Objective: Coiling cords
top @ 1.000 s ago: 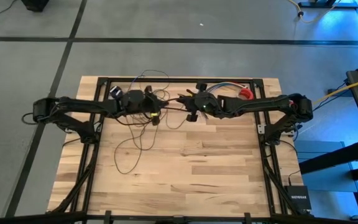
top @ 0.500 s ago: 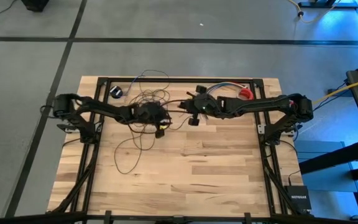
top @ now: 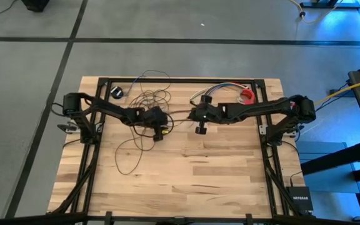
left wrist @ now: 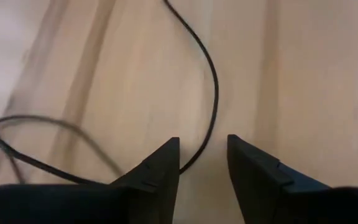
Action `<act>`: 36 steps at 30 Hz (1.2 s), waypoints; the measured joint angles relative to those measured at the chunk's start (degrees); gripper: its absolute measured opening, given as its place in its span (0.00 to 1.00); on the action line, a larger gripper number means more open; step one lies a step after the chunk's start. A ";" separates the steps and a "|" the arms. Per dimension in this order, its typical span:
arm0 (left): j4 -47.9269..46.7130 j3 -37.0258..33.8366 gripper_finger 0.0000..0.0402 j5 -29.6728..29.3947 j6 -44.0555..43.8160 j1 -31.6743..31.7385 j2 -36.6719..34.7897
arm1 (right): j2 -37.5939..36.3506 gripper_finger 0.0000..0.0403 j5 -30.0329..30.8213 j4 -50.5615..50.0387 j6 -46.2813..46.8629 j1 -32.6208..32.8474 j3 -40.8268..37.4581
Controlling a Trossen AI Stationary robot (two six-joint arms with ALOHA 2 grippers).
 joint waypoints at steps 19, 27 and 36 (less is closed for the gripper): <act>-47.66 -0.80 0.31 -14.60 -8.24 5.82 -14.89 | -2.67 0.01 3.17 -4.30 4.71 6.09 -0.03; -47.66 -1.57 0.31 -15.93 -8.57 5.90 -17.00 | -1.92 0.01 3.07 -2.18 4.33 2.84 -2.55; -47.06 -1.47 0.31 -15.79 -8.54 5.86 -17.09 | -1.88 0.01 -6.25 1.54 4.34 -3.19 -8.02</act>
